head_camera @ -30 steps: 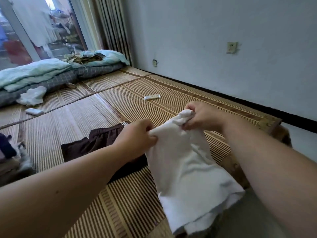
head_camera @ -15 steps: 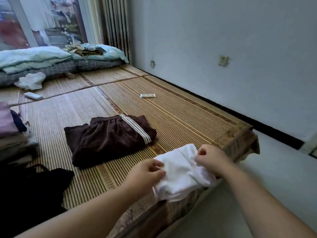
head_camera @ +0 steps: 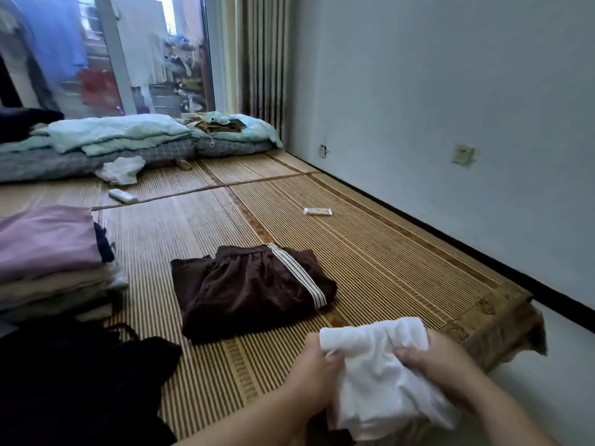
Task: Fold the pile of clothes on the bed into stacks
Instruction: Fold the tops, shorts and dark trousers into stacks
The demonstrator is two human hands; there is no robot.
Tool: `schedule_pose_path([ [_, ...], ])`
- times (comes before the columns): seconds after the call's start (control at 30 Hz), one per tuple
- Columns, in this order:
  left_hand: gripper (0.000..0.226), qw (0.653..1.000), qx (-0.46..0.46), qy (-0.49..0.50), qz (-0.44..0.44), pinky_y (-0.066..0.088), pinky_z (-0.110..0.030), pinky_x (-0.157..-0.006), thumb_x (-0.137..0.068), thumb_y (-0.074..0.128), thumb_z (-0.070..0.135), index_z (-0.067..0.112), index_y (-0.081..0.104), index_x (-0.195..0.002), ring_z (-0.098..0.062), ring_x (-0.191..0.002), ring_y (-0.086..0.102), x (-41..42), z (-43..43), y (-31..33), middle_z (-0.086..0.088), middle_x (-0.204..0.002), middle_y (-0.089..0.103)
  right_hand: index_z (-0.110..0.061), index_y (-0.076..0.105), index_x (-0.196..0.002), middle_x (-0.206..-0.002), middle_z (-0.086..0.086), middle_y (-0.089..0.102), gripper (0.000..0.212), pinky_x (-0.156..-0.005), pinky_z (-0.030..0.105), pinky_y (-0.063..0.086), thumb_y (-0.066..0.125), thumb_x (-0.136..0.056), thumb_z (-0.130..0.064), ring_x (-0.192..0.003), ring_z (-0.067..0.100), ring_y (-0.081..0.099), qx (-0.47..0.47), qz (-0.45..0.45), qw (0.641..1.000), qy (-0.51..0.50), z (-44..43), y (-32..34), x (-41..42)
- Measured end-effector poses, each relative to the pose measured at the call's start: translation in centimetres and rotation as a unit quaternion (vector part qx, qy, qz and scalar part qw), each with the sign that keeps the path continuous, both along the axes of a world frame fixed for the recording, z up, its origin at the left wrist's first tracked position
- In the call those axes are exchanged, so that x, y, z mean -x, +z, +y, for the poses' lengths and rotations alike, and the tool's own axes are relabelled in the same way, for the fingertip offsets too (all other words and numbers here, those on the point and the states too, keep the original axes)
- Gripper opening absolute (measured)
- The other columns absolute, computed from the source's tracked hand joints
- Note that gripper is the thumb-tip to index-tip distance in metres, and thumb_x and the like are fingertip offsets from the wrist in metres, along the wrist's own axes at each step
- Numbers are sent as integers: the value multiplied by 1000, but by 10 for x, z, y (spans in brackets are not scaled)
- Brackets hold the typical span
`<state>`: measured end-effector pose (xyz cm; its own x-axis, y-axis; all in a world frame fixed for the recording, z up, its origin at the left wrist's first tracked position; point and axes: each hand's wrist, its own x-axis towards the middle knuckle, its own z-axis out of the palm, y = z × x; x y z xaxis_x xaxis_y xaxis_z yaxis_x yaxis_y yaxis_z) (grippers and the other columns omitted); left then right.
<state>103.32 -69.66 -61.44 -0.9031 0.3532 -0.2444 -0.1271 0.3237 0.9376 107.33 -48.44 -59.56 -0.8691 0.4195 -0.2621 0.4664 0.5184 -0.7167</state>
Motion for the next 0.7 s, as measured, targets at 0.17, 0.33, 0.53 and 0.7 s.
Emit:
schedule_pose_path([
  [0.17,19,986,-120,106,52,56,-38,-84,-96,55,24,27,45,-112,-18,-95,65,38,-40,33,-3,-105,64,-22,63,-101,-84,-2,73,17,-67,35,54,67,-85,-22,-80,18,69,51,82,995,35,-22,38,35],
  [0.33,41,968,-106,187,128,56,-23,-73,-98,52,25,26,30,-133,-18,-85,65,115,-109,79,-2,-101,63,-25,62,-103,-97,2,72,18,-81,46,56,65,-85,-24,-90,24,69,116,141,980,84,-85,72,133],
  [0.53,97,985,14,164,43,47,-48,-99,-89,64,6,28,-6,-153,-30,-106,55,187,-150,58,-10,-112,54,-19,51,-129,-115,2,63,49,-72,26,46,71,-86,-26,-94,16,59,24,90,990,109,-144,37,232],
  [0.7,95,958,280,28,57,32,-32,-112,-79,74,29,27,15,-154,-29,-138,32,207,-148,16,-14,-156,13,-23,50,-138,-127,1,63,62,-91,30,45,74,-81,-25,-115,22,59,-102,18,986,128,-145,5,260],
])
